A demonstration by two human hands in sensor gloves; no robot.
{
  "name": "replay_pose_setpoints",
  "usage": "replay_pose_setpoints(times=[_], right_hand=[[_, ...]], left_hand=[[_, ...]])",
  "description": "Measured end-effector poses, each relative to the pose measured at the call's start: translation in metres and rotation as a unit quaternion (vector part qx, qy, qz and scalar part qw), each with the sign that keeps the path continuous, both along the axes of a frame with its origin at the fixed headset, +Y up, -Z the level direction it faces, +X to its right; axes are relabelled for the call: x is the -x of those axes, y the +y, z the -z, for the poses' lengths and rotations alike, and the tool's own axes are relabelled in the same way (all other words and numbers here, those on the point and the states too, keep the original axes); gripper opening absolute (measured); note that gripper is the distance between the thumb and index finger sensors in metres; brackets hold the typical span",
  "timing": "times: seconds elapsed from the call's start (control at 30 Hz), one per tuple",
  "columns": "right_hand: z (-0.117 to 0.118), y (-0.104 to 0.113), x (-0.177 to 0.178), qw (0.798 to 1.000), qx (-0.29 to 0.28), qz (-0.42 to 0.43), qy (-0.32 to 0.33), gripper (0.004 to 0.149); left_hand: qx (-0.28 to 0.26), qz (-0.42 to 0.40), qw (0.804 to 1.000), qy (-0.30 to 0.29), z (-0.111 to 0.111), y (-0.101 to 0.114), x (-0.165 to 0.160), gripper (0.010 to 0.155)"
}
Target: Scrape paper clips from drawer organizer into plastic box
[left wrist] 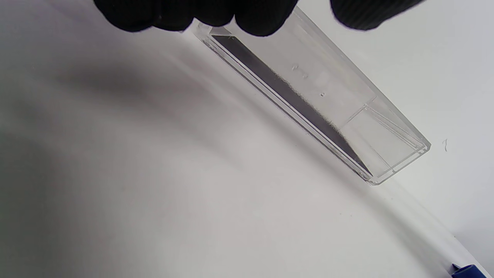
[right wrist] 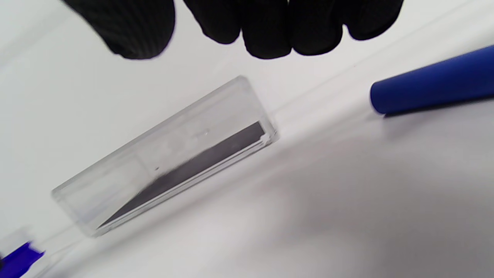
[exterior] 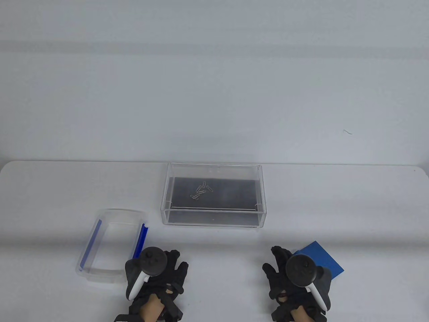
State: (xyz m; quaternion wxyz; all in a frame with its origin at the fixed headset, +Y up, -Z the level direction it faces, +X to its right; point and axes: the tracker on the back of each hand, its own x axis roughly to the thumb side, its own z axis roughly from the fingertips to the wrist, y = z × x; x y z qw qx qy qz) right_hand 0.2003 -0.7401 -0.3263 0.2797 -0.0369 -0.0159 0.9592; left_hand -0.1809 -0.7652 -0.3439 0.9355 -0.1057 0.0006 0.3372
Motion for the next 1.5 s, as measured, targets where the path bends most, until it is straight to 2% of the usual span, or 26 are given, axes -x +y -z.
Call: replay_pose_setpoints(times=[0.3, 0.57, 0.8, 1.13, 1.5], right_hand=[[0.004, -0.007, -0.045, 0.995, -0.002, -0.036, -0.094, 0.066], [0.009, -0.023, -0.068, 0.985, 0.051, -0.097, -0.135, 0.069], [0.013, -0.036, -0.067, 0.972, 0.119, -0.147, -0.14, 0.072], [0.019, -0.049, -0.062, 0.955, 0.171, -0.198, -0.138, 0.068], [0.024, -0.047, -0.057, 0.947, 0.17, -0.233, -0.143, 0.06]], left_hand=[[0.001, -0.005, 1.0, 0.0, 0.0, 0.0, 0.002, 0.068], [0.003, -0.01, 1.0, 0.002, 0.001, 0.001, 0.004, 0.068], [0.002, -0.018, 1.0, 0.005, 0.001, 0.002, 0.006, 0.068], [0.007, -0.017, 1.0, 0.004, 0.001, 0.002, 0.006, 0.068], [0.015, -0.013, 1.0, 0.002, 0.002, 0.003, 0.007, 0.068]])
